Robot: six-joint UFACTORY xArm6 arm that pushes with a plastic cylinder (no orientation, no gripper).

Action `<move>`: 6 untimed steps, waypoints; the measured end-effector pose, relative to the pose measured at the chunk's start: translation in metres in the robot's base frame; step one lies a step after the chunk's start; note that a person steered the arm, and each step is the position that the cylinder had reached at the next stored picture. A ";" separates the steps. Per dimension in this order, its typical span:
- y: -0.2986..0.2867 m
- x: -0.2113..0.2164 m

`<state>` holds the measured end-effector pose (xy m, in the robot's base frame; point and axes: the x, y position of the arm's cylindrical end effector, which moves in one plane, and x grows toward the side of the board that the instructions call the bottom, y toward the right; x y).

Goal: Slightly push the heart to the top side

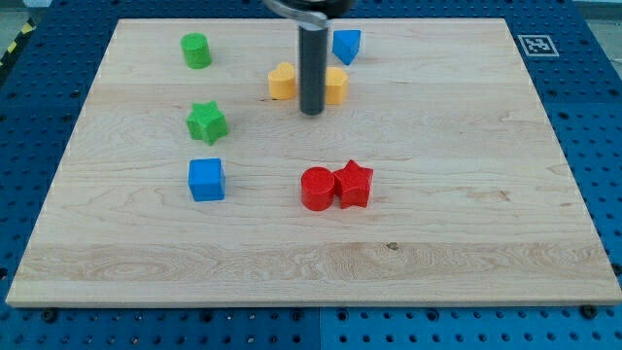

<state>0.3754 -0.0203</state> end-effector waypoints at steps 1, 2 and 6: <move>-0.024 -0.021; -0.025 -0.021; -0.080 -0.023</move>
